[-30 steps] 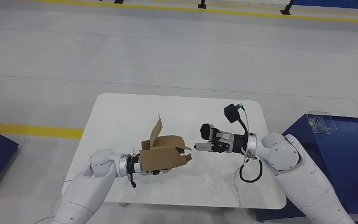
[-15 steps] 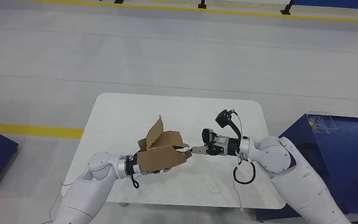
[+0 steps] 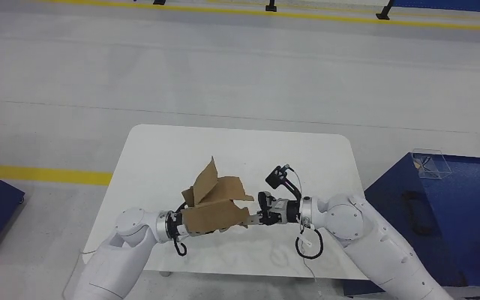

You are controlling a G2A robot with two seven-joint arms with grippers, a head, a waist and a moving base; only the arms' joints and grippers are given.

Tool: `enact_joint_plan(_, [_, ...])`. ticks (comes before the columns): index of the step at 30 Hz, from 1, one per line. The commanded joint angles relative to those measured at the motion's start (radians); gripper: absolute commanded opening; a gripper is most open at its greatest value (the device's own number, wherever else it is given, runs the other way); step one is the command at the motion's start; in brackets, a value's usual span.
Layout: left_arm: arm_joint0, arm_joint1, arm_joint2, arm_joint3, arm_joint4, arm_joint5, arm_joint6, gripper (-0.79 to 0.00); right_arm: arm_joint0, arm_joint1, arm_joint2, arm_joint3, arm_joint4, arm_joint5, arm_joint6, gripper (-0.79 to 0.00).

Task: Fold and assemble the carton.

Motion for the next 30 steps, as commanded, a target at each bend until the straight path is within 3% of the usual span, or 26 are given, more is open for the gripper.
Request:
enact_joint_plan(1, [-0.001, -0.001, 0.007, 0.000, -0.008, 0.011, -0.009, -0.785, 0.009, -0.006, -0.012, 0.011, 0.005, -0.001, -0.005, 0.000])
enact_joint_plan(9, [-0.007, -0.001, 0.010, 0.014, -0.008, 0.015, 0.009, -0.785, 0.017, -0.007, 0.037, 0.022, 0.074, -0.032, -0.005, 0.000])
enact_joint_plan(20, [-0.018, -0.002, 0.010, 0.034, -0.016, 0.049, 0.052, -0.785, -0.041, 0.010, 0.123, -0.078, 0.082, -0.024, 0.007, 0.000])
enact_joint_plan(30, [-0.016, -0.003, 0.017, 0.029, -0.018, 0.048, 0.063, -0.785, -0.032, -0.005, 0.088, -0.078, 0.071, -0.020, 0.007, 0.000])
